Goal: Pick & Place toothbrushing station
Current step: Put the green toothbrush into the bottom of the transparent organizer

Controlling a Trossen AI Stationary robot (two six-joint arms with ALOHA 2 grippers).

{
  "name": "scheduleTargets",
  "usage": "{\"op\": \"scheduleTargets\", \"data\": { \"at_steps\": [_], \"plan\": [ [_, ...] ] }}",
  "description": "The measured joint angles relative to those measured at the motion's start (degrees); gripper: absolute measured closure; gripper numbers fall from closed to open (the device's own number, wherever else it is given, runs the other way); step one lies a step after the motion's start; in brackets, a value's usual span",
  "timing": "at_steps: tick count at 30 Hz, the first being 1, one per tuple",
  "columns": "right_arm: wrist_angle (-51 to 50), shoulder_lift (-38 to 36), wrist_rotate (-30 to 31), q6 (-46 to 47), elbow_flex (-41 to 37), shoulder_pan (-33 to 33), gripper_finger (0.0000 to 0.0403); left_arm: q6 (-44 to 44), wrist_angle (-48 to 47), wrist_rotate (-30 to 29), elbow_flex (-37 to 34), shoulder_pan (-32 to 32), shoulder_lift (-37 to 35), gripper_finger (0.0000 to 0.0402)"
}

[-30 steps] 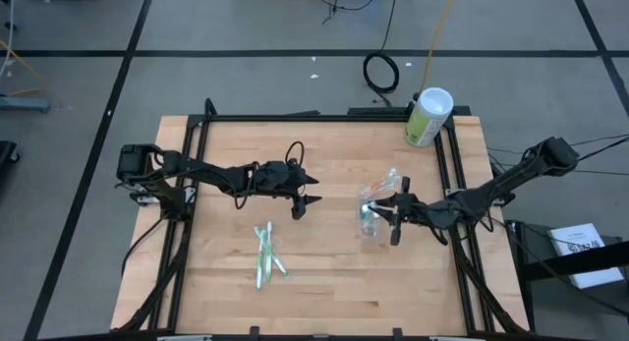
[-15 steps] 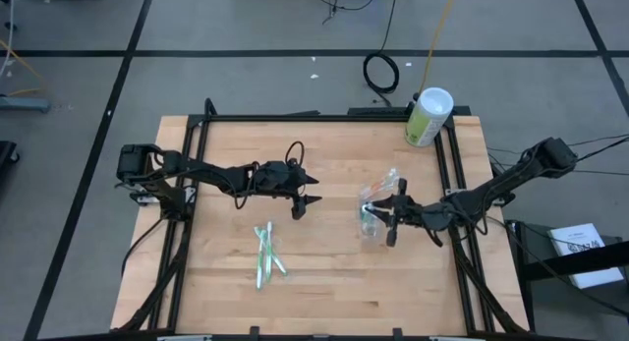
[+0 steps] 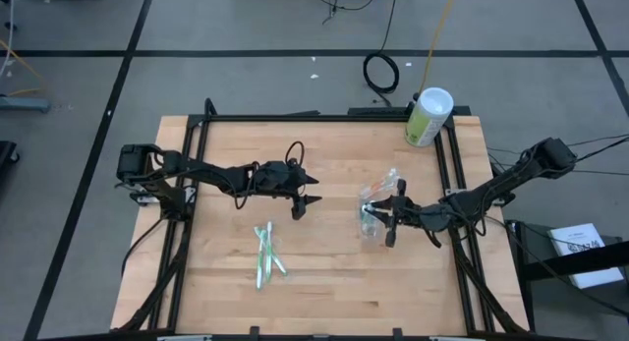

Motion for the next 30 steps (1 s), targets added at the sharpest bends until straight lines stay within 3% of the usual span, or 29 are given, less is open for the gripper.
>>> {"op": "scheduleTargets", "data": {
  "at_steps": [9,22,30],
  "plan": [
    [0.15,0.0,0.06,0.42,0.0,0.0,0.0344,-0.02,-0.02,0.0,0.0,0.0,0.0,0.0135],
    [0.23,-1.47,0.17,0.13,-0.01,0.07,0.0243,-0.09,-0.04,0.02,0.02,0.0,0.0,0.0135],
    [0.48,-5.13,0.07,-1.11,-0.02,0.07,0.0223,-0.08,-0.24,0.02,0.02,0.0,0.0,0.0135]
  ]
}}
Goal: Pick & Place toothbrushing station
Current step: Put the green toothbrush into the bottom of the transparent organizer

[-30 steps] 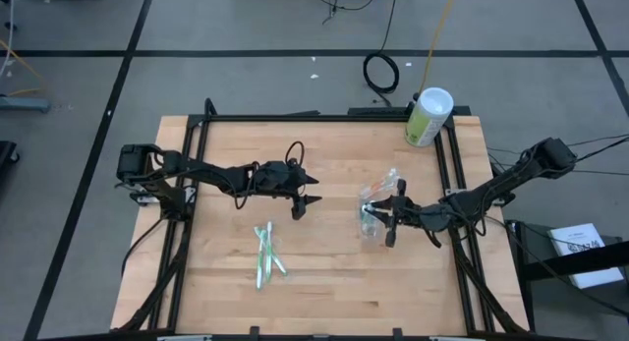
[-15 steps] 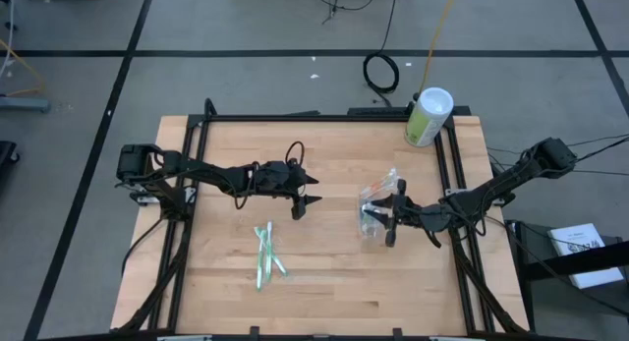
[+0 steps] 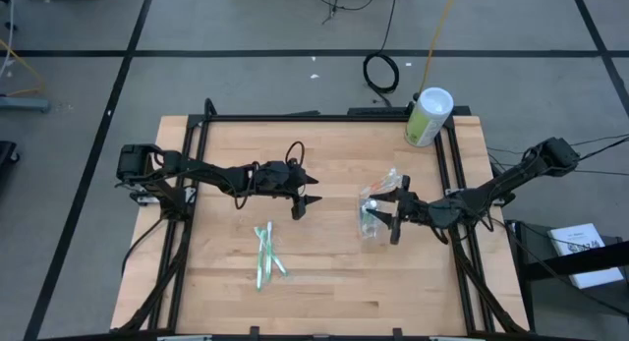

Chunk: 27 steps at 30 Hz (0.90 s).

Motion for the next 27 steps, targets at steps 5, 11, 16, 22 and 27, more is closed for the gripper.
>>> {"op": "scheduleTargets", "data": {
  "at_steps": [5,11,16,22,27],
  "plan": [
    [0.24,-0.92,0.06,-0.59,0.0,0.0,0.0225,-0.42,-0.01,0.0,0.02,0.0,0.0,0.0135],
    [7.17,-2.6,0.09,-7.62,0.0,0.0,0.023,-3.47,-2.89,0.69,0.02,0.0,0.0,0.0135],
    [16.62,-4.16,0.01,-18.32,0.0,0.0,0.0227,-8.14,-12.68,6.37,1.15,-0.46,0.0,0.0135],
    [27.16,-5.17,0.13,-31.38,0.0,-0.03,0.0233,-9.04,-24.65,13.33,2.49,-7.24,0.0,0.0135],
    [25.51,-5.11,0.11,-31.86,0.0,-0.02,0.0232,-20.83,-34.01,9.36,2.49,-12.24,0.0,0.0135]
  ]
}}
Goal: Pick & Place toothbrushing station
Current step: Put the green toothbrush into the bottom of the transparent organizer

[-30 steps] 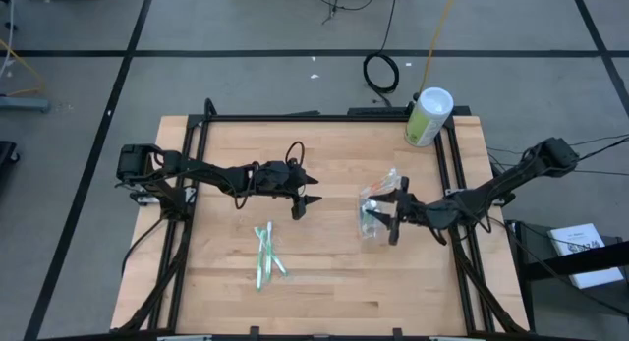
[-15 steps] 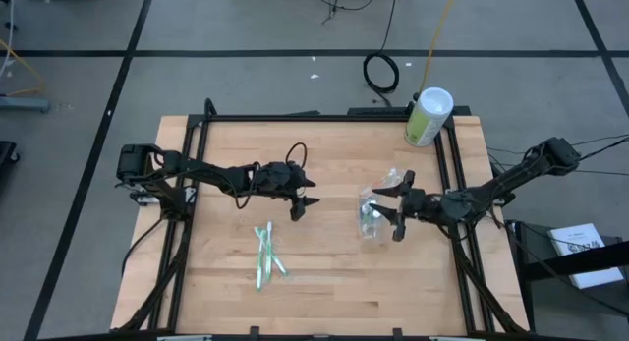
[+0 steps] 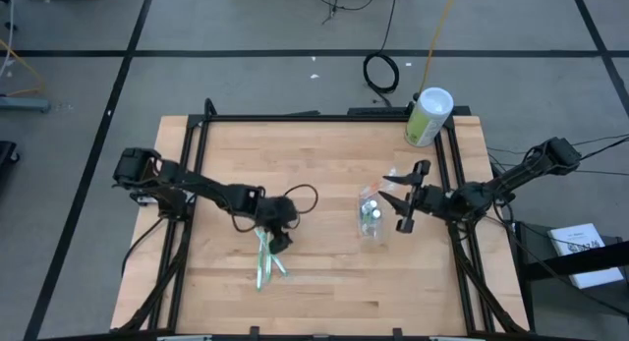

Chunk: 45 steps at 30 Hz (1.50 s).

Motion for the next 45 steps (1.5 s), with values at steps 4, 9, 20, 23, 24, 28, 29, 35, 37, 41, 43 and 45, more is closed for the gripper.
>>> {"op": "scheduleTargets", "data": {
  "at_steps": [4,9,20,23,24,28,29,35,37,41,43,45],
  "plan": [
    [-1.63,0.26,-0.13,0.45,-0.04,-0.11,0.0232,-10.93,-6.47,-3.73,0.17,-0.66,0.0,0.0135],
    [-1.35,0.24,-0.15,-0.8,-0.04,-0.2,0.0232,-16.66,-13.11,-6.53,3.75,-0.66,0.04,0.0135],
    [-2.84,0.22,-0.16,-3.09,-0.02,-0.2,0.0232,-36.16,-33.2,-13.73,10.47,-0.83,0.19,0.0135],
    [-4.14,0.24,-0.15,-3.03,-0.02,-0.2,0.0232,-38.6,-32.72,-12.17,10.45,-0.83,1.58,0.0135],
    [-4.29,0.23,-0.16,-2.82,-0.02,-0.2,0.0232,-38.92,-32.06,-11.58,10.45,-0.85,2.09,0.0135],
    [-4.4,0.23,-0.15,-2.73,-0.02,-0.2,0.0232,-39.03,-29.49,-8.5,10.45,-1.28,4.66,0.0135],
    [-4.41,0.22,-0.13,-2.69,-0.02,-0.2,0.0232,-39.21,-29.28,-7.76,10.45,-1.31,5.42,0.0135],
    [-4.41,0.24,-0.11,-2.22,-0.02,-0.2,0.0232,-40.17,-29.96,-5.52,10.79,-1.31,8.64,0.0135],
    [-4.39,0.24,-0.08,-2.07,0.0,-0.2,0.0232,-39.7,-29.45,-5.16,10.8,-1.25,9.02,0.0135],
    [-4.39,0.22,-0.02,-1.69,0.0,-0.24,0.0232,-39.09,-29.59,-4.3,10.71,-1.23,9.07,0.0142],
    [-4.41,0.22,-0.02,-1.65,0.0,-0.24,0.0232,-38.86,-29.8,-3.93,10.66,-1.2,9.08,0.0158],
    [-4.41,0.22,-0.02,-1.61,0.0,-0.24,0.0233,-38.78,-29.97,-4.01,10.6,-1.18,9.11,0.0182]
  ]
}}
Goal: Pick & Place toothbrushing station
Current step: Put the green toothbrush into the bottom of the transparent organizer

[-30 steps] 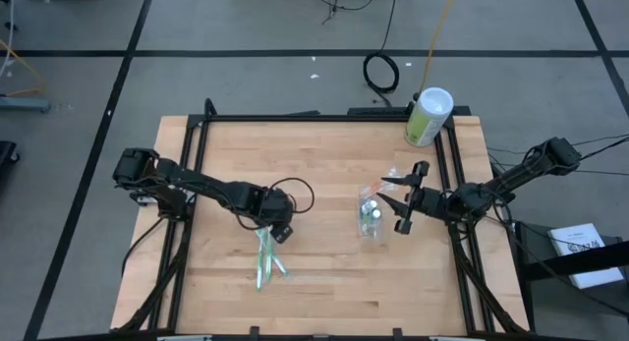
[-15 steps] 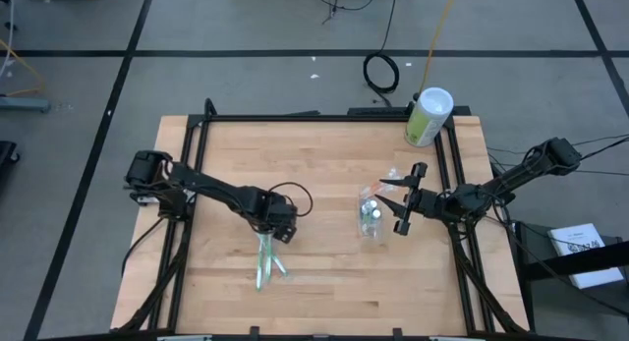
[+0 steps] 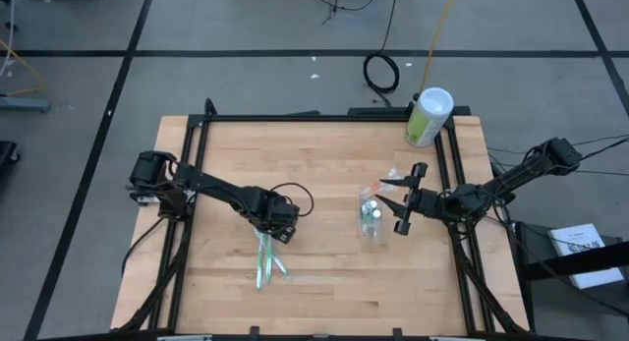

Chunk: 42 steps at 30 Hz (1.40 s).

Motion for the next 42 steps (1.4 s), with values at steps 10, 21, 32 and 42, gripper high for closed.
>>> {"op": "scheduleTargets", "data": {
  "at_steps": [10,21,32,42],
  "plan": [
    [-0.04,0.0,0.02,0.05,0.0,0.0,0.0238,2.37,-0.15,-2.15,-0.13,0.62,-0.16,0.0291],
    [-0.03,0.01,0.04,0.04,0.02,-0.01,0.0239,13.97,1.42,-6.4,5.33,2.88,0.14,0.0309],
    [-0.04,0.01,0.07,0.05,0.02,-0.02,0.0243,41.67,12.42,-22.19,15.17,3.89,0.0,0.0309],
    [-0.83,0.02,0.24,0.08,0.02,-0.02,0.0243,40.51,12.18,-18.37,15.19,6.71,0.0,0.0302]
  ]
}}
